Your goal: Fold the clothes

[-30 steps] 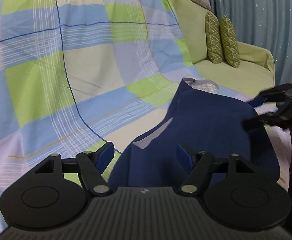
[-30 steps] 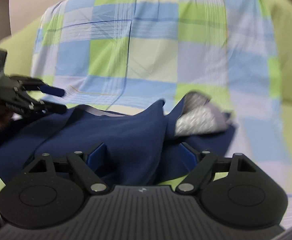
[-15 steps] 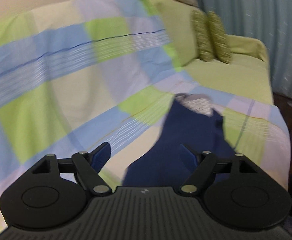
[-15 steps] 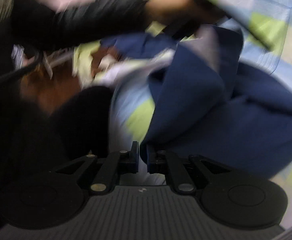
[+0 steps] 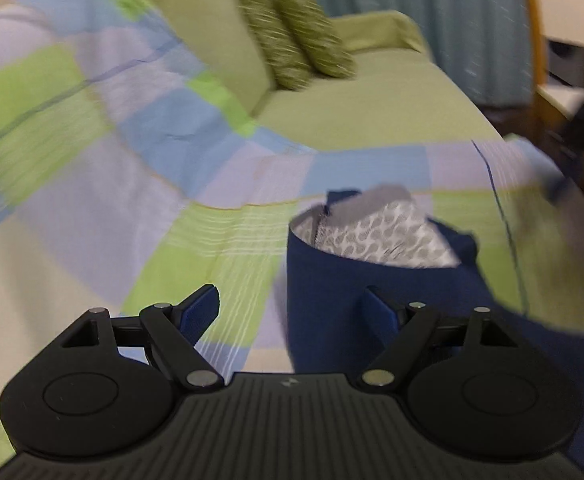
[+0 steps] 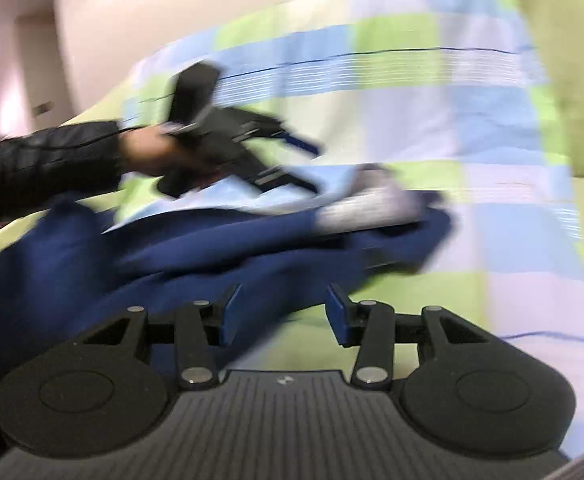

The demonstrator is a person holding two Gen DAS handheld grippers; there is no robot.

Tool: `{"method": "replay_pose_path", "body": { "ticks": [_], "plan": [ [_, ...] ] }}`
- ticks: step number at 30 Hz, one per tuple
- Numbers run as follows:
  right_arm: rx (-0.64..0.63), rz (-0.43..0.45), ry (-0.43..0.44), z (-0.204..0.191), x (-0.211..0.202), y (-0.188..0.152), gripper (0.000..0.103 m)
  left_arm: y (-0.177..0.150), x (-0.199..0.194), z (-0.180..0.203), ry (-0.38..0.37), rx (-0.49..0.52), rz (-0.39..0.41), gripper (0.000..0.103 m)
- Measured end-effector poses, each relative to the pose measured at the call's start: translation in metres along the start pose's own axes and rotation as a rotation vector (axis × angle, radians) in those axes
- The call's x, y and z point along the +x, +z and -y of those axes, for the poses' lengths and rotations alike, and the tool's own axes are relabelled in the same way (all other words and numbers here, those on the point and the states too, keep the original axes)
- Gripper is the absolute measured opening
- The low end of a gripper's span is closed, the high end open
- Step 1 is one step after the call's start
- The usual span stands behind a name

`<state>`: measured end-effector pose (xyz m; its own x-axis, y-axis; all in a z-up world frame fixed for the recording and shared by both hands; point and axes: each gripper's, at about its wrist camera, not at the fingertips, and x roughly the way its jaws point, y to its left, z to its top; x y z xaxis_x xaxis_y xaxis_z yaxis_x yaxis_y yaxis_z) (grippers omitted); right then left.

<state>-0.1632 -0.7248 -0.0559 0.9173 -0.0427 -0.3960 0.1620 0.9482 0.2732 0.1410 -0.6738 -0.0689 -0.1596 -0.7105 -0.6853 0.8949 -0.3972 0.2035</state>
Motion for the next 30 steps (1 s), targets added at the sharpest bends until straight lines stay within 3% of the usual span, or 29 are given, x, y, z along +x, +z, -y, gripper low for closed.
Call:
{"method": "replay_pose_path", "body": {
  "ticks": [3, 6, 9, 10, 11, 12, 17, 20, 22, 23, 27, 30],
  "plan": [
    [0.028, 0.000, -0.014, 0.027, 0.016, 0.002, 0.051, -0.005, 0.028, -0.018, -0.109, -0.021, -0.018, 0.080],
    [0.020, -0.024, -0.024, 0.053, 0.043, 0.004, 0.059, -0.014, 0.038, -0.032, -0.236, -0.148, -0.022, 0.076],
    [0.032, -0.045, -0.007, 0.065, 0.067, 0.010, 0.064, -0.022, 0.034, -0.036, -0.371, -0.237, -0.005, 0.037],
    [0.032, -0.052, -0.002, 0.066, 0.072, 0.012, 0.068, -0.024, 0.030, -0.032, -0.378, -0.233, 0.002, 0.016],
    [0.022, -0.061, 0.000, 0.067, 0.076, 0.016, 0.069, -0.025, 0.026, -0.027, -0.370, -0.224, 0.007, 0.003],
    [0.012, -0.067, -0.003, 0.068, 0.077, 0.018, 0.070, -0.026, 0.020, -0.021, -0.347, -0.217, 0.017, 0.000],
    [0.048, -0.101, -0.013, 0.074, 0.096, 0.026, 0.071, -0.024, -0.030, -0.003, -0.130, -0.214, 0.095, 0.000],
    [0.050, -0.115, -0.006, 0.064, 0.105, 0.032, 0.067, -0.029, -0.089, -0.003, 0.073, -0.242, 0.172, 0.000],
    [0.037, -0.115, 0.003, 0.056, 0.112, 0.038, 0.060, -0.041, -0.152, -0.013, 0.302, -0.291, 0.226, 0.000],
    [0.034, -0.112, 0.018, 0.051, 0.116, 0.044, 0.057, -0.045, -0.165, -0.017, 0.360, -0.304, 0.231, 0.000],
    [0.026, -0.077, 0.056, 0.033, 0.139, 0.069, 0.058, -0.079, -0.218, -0.036, 0.700, -0.374, 0.163, 0.000],
    [0.023, -0.031, 0.060, 0.022, 0.156, 0.085, 0.068, -0.106, -0.218, -0.045, 0.768, -0.428, 0.101, 0.000]
  ]
}}
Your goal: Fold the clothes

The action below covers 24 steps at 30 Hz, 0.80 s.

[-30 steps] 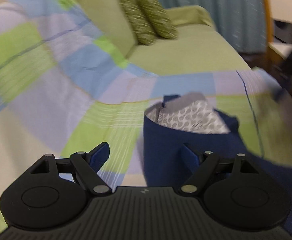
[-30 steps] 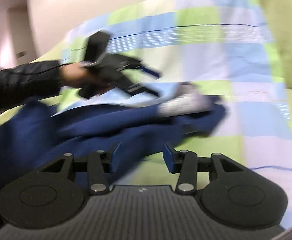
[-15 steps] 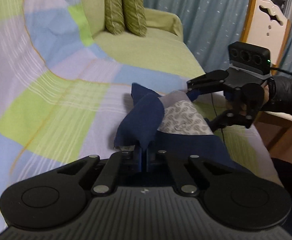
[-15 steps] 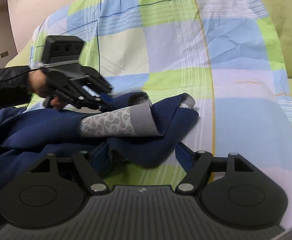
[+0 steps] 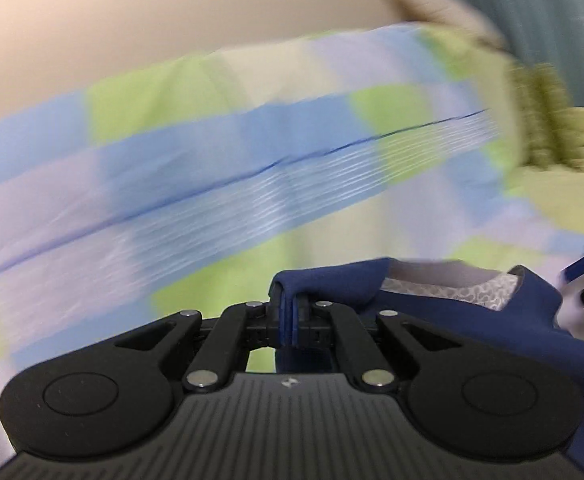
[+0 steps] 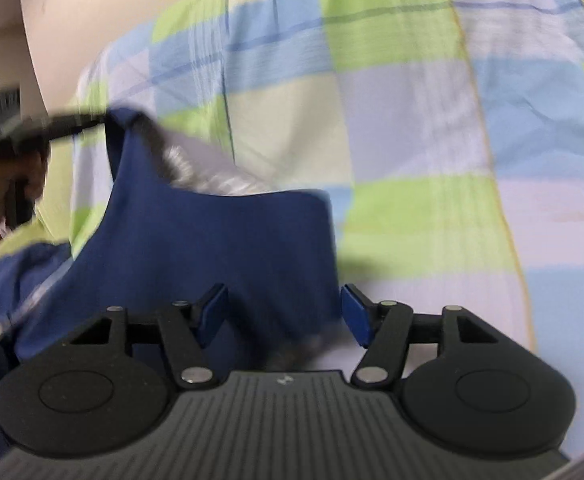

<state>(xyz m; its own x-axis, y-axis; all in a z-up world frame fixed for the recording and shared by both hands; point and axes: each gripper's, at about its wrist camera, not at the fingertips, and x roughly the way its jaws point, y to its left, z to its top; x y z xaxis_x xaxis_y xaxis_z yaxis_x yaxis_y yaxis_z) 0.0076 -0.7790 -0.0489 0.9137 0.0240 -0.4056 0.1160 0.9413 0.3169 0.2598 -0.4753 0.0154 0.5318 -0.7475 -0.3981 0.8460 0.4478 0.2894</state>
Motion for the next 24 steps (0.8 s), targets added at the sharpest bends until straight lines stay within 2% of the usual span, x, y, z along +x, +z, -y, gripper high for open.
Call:
{"method": "replay_pose_path", "body": {
  "ticks": [2, 5, 9, 13, 16, 18, 19, 22, 23, 24],
  "plan": [
    [-0.012, -0.004, -0.015, -0.004, 0.013, 0.005, 0.068, -0.020, 0.011, -0.002, -0.002, 0.017, -0.039, 0.000],
    [-0.018, -0.030, -0.004, -0.006, 0.033, 0.009, 0.068, -0.048, 0.029, 0.003, -0.055, 0.014, -0.074, 0.000],
    [-0.035, -0.075, 0.006, 0.001, 0.069, 0.016, 0.068, -0.066, 0.032, 0.003, -0.073, -0.020, -0.061, 0.000],
    [-0.016, -0.118, 0.001, 0.018, 0.103, 0.020, 0.065, -0.072, 0.013, -0.014, -0.043, -0.047, -0.030, 0.000],
    [-0.026, -0.180, 0.017, 0.022, 0.132, 0.021, 0.052, -0.077, 0.000, -0.021, -0.036, -0.052, -0.028, 0.000],
    [-0.030, -0.220, 0.046, 0.019, 0.145, 0.021, 0.015, -0.080, -0.004, -0.017, -0.025, -0.036, -0.032, 0.000],
    [-0.019, -0.244, 0.076, 0.017, 0.149, 0.022, 0.006, -0.078, -0.005, -0.014, -0.018, -0.031, -0.026, 0.000],
    [-0.145, -0.246, 0.001, -0.007, 0.141, 0.031, 0.004, -0.063, -0.003, -0.007, 0.003, -0.018, 0.023, 0.000],
    [-0.228, -0.207, -0.076, -0.017, 0.132, 0.038, 0.004, -0.054, 0.001, -0.003, 0.014, 0.001, 0.042, 0.000],
    [-0.373, -0.131, -0.205, -0.032, 0.117, 0.050, 0.004, -0.044, 0.007, 0.003, 0.031, 0.028, 0.057, 0.000]
  ]
}}
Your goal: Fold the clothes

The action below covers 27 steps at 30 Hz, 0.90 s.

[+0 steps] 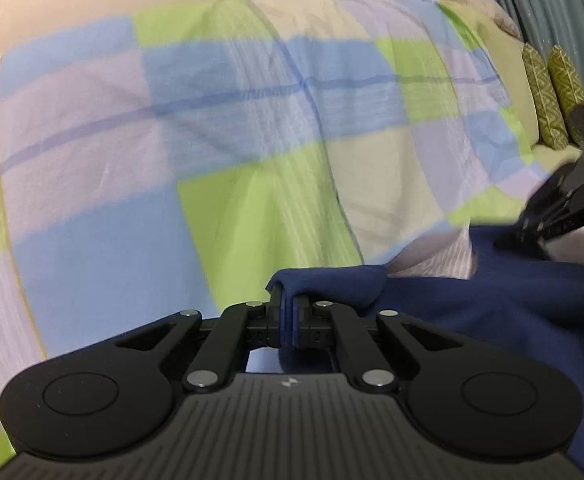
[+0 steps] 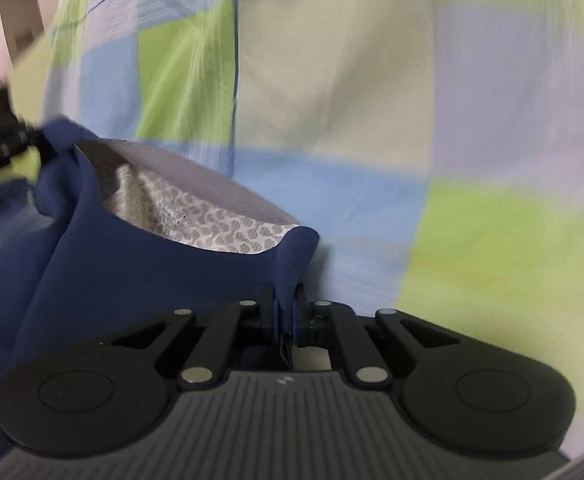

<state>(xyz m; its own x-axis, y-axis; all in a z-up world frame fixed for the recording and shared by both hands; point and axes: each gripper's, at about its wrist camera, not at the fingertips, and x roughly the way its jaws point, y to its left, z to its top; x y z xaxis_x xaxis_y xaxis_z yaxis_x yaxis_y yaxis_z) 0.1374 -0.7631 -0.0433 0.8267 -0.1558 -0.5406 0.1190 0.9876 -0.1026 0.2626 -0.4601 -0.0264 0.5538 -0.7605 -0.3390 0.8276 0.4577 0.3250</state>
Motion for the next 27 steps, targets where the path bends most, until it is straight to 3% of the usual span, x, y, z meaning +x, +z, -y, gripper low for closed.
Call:
{"method": "replay_pose_path", "body": {
  "ticks": [3, 5, 7, 8, 9, 10, 11, 12, 14, 16, 19, 22, 27],
  "plan": [
    [-0.173, 0.123, -0.224, -0.007, -0.029, 0.027, 0.004, 0.023, 0.029, 0.018, 0.072, 0.078, -0.021, 0.000],
    [-0.236, 0.145, -0.289, -0.010, -0.029, 0.039, 0.003, 0.027, 0.052, 0.029, 0.117, 0.113, -0.057, 0.000],
    [-0.300, 0.114, -0.304, -0.018, -0.011, 0.036, 0.003, 0.020, 0.080, 0.033, 0.120, 0.092, -0.143, 0.004],
    [-0.321, 0.088, -0.293, -0.020, 0.002, 0.033, 0.005, 0.013, 0.090, 0.032, 0.106, 0.065, -0.193, 0.013],
    [-0.333, 0.056, -0.272, -0.022, 0.016, 0.028, 0.006, 0.005, 0.099, 0.031, 0.087, 0.040, -0.242, 0.015],
    [-0.330, 0.010, -0.251, -0.021, 0.031, 0.023, 0.015, 0.001, 0.103, 0.029, 0.074, 0.024, -0.267, 0.019],
    [-0.301, -0.055, -0.217, -0.019, 0.047, 0.015, 0.017, -0.003, 0.103, 0.026, 0.061, 0.000, -0.282, 0.026],
    [-0.250, -0.072, -0.191, -0.016, 0.050, 0.009, 0.017, -0.010, 0.097, 0.017, 0.048, -0.045, -0.290, 0.032],
    [-0.156, -0.039, -0.166, -0.013, 0.038, 0.003, 0.027, -0.018, 0.075, 0.002, 0.041, -0.102, -0.271, 0.056],
    [-0.111, -0.004, -0.160, -0.011, 0.020, 0.000, 0.037, -0.024, 0.053, -0.009, 0.043, -0.143, -0.249, 0.066],
    [0.019, 0.026, -0.142, -0.003, -0.024, -0.014, 0.043, -0.041, 0.005, -0.028, 0.028, -0.251, -0.257, 0.066],
    [0.200, 0.020, -0.079, -0.005, -0.082, -0.056, 0.043, -0.071, -0.062, -0.033, -0.020, -0.362, -0.298, 0.066],
    [0.389, 0.003, 0.008, -0.049, -0.166, -0.123, 0.043, -0.114, -0.147, -0.008, -0.203, -0.505, -0.393, 0.066]
  ]
}}
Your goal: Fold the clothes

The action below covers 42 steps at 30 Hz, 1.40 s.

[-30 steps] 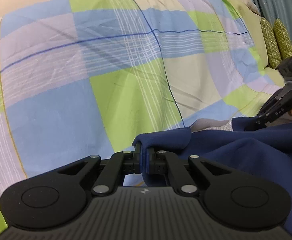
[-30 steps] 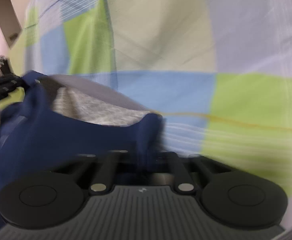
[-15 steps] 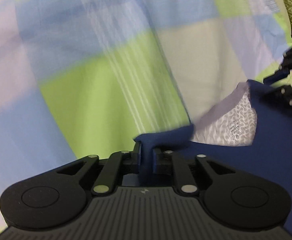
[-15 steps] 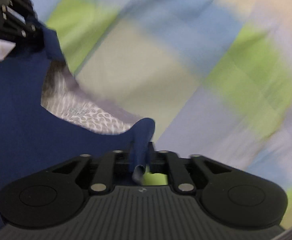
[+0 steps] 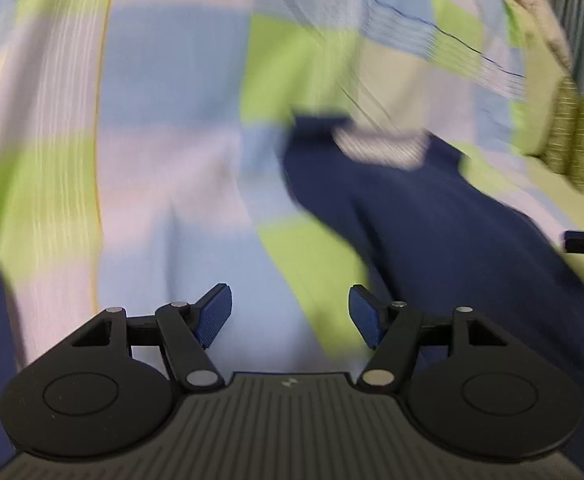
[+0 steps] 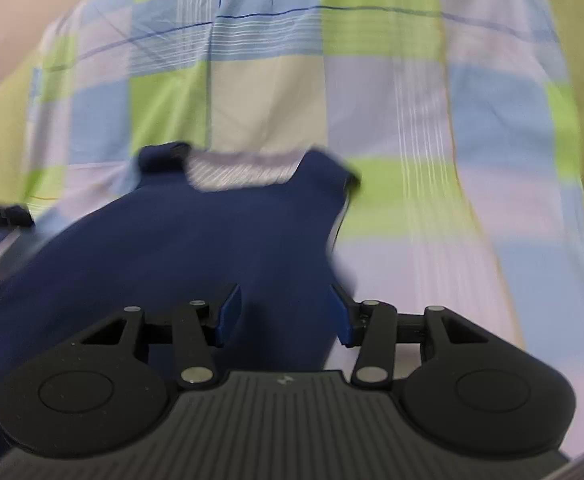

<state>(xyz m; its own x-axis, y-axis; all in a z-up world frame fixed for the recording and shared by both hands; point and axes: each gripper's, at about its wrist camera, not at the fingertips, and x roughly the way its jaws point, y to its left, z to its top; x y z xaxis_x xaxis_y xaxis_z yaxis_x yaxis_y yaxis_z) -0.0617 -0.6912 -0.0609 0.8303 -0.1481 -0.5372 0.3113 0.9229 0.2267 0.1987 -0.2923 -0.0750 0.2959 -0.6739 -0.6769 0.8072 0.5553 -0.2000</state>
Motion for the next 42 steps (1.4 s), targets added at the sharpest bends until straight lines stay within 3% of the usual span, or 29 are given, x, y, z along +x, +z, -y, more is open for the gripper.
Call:
{"method": "replay_pose_path", "body": {
  "ticks": [5, 6, 8, 9, 10, 13, 15, 17, 21, 24, 27, 28, 29, 31, 33, 36, 37, 39, 40, 42],
  "plan": [
    [0.065, -0.036, 0.021, -0.043, -0.046, -0.056, 0.050, -0.026, -0.004, 0.020, -0.169, -0.024, -0.063, 0.066],
    [0.066, -0.047, 0.015, -0.055, -0.055, -0.069, 0.052, -0.031, 0.003, 0.031, -0.156, 0.031, -0.095, 0.064],
    [0.061, -0.060, -0.003, -0.068, -0.064, -0.082, 0.056, -0.039, 0.014, 0.046, -0.082, 0.134, -0.138, 0.039],
    [0.061, -0.069, -0.018, -0.074, -0.068, -0.090, 0.056, -0.041, 0.014, 0.047, -0.071, 0.138, -0.132, 0.036],
    [0.064, -0.075, -0.028, -0.078, -0.071, -0.095, 0.056, -0.043, 0.012, 0.047, -0.069, 0.128, -0.124, 0.025],
    [0.134, -0.098, -0.055, -0.081, -0.072, -0.112, 0.056, -0.048, -0.009, 0.045, -0.060, 0.098, -0.078, 0.019],
    [0.158, -0.093, -0.061, -0.080, -0.071, -0.115, 0.055, -0.054, -0.025, 0.052, -0.046, 0.106, -0.058, 0.004],
    [0.203, -0.080, -0.071, -0.077, -0.072, -0.115, 0.049, -0.062, -0.052, 0.060, -0.021, 0.118, -0.034, 0.000],
    [0.268, -0.066, -0.100, -0.073, -0.090, -0.121, 0.050, -0.082, -0.100, 0.052, 0.032, 0.029, -0.001, 0.000],
    [0.261, -0.106, -0.095, -0.076, -0.100, -0.133, 0.050, -0.091, -0.100, 0.051, 0.062, 0.013, -0.027, 0.000],
    [0.263, -0.146, -0.079, -0.083, -0.102, -0.145, 0.050, -0.094, -0.100, 0.053, 0.031, -0.048, -0.019, 0.000],
    [0.267, -0.152, -0.072, -0.086, -0.103, -0.148, 0.052, -0.094, -0.100, 0.053, 0.019, -0.063, -0.017, 0.010],
    [0.281, -0.150, -0.060, -0.090, -0.108, -0.153, 0.056, -0.094, -0.098, 0.054, 0.003, -0.078, -0.017, 0.037],
    [0.303, -0.146, -0.046, -0.096, -0.116, -0.159, 0.060, -0.097, -0.096, 0.058, -0.037, -0.120, -0.014, 0.055],
    [0.309, -0.144, -0.038, -0.099, -0.120, -0.162, 0.060, -0.100, -0.088, 0.064, -0.076, -0.132, -0.021, 0.056],
    [0.306, -0.144, -0.020, -0.105, -0.125, -0.166, 0.061, -0.109, -0.071, 0.067, -0.073, -0.114, -0.062, 0.056],
    [0.308, -0.146, -0.010, -0.107, -0.126, -0.169, 0.062, -0.112, -0.064, 0.068, -0.070, -0.114, -0.074, 0.055],
    [0.317, -0.151, 0.006, -0.110, -0.126, -0.173, 0.063, -0.118, -0.056, 0.068, -0.111, -0.140, -0.081, 0.013],
    [0.320, -0.153, 0.010, -0.110, -0.125, -0.175, 0.064, -0.120, -0.055, 0.068, -0.125, -0.152, -0.080, 0.006],
    [0.328, -0.171, 0.019, -0.112, -0.120, -0.182, 0.065, -0.122, -0.057, 0.067, -0.132, -0.155, -0.062, 0.003]
  ]
}}
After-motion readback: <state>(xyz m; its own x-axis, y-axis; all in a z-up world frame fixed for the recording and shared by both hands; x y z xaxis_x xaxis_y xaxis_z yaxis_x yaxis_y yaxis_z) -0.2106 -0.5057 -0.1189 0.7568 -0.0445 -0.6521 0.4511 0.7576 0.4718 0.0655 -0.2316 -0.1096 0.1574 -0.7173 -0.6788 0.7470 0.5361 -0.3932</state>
